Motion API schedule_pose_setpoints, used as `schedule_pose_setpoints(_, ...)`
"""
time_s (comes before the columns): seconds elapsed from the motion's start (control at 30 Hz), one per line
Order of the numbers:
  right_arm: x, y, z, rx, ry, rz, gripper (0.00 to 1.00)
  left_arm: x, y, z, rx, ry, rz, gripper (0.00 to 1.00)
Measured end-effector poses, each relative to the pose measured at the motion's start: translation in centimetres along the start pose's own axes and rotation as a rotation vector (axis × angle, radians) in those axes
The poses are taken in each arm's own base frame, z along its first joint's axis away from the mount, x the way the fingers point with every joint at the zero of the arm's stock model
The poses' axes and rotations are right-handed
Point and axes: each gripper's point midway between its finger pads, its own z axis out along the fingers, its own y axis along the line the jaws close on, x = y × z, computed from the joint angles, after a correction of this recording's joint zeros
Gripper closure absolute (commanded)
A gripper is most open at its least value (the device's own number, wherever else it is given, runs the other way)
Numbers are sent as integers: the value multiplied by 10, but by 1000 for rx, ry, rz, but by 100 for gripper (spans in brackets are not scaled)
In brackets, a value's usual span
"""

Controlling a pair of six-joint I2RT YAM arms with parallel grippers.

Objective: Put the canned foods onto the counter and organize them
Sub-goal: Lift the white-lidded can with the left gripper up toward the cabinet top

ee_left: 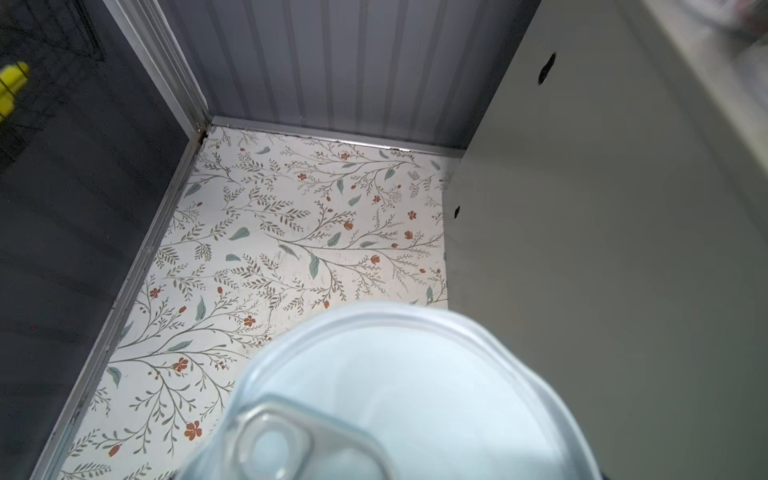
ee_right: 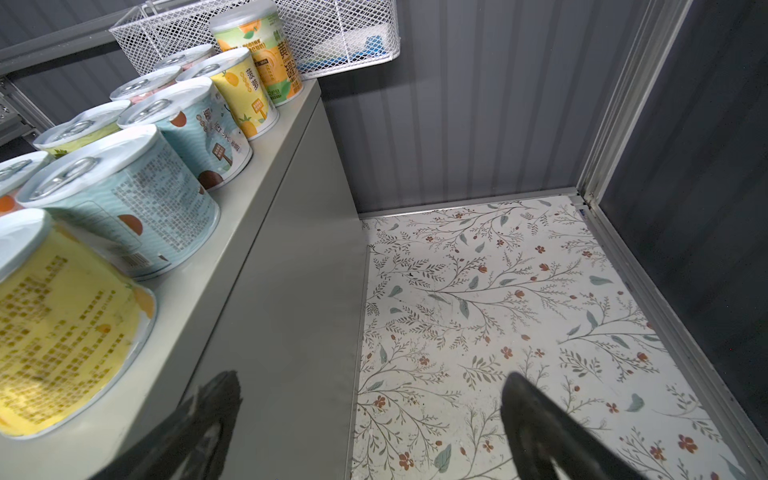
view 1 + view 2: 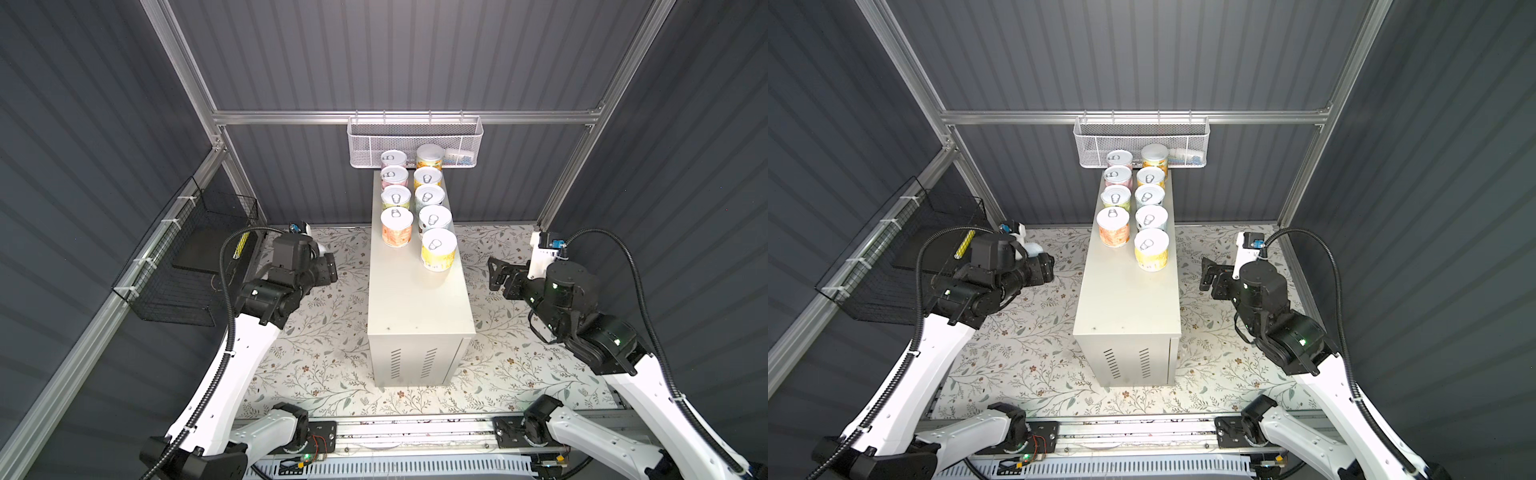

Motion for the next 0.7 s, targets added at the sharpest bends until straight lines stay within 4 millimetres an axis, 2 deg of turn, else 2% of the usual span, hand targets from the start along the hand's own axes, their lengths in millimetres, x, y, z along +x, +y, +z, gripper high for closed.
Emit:
schedule_pose_setpoints(0.23,-1,1,-2,-13,-5,12,1,-34,-24,-40,107,-33,77,100)
schedule_pose_setpoints(0.37,-1,2,-2,-19,-3,15,1,-48,-47,-50,190,-28,123,100)
schedule_pose_setpoints(0.5,-3,7,-2,-45,-9,31,1,-49,-75,-51,272,-3,184,100)
schedule_pose_setpoints(0.7,-3,10,-3,-65,-7,39,1,-31,-109,-50,357,62,265,100)
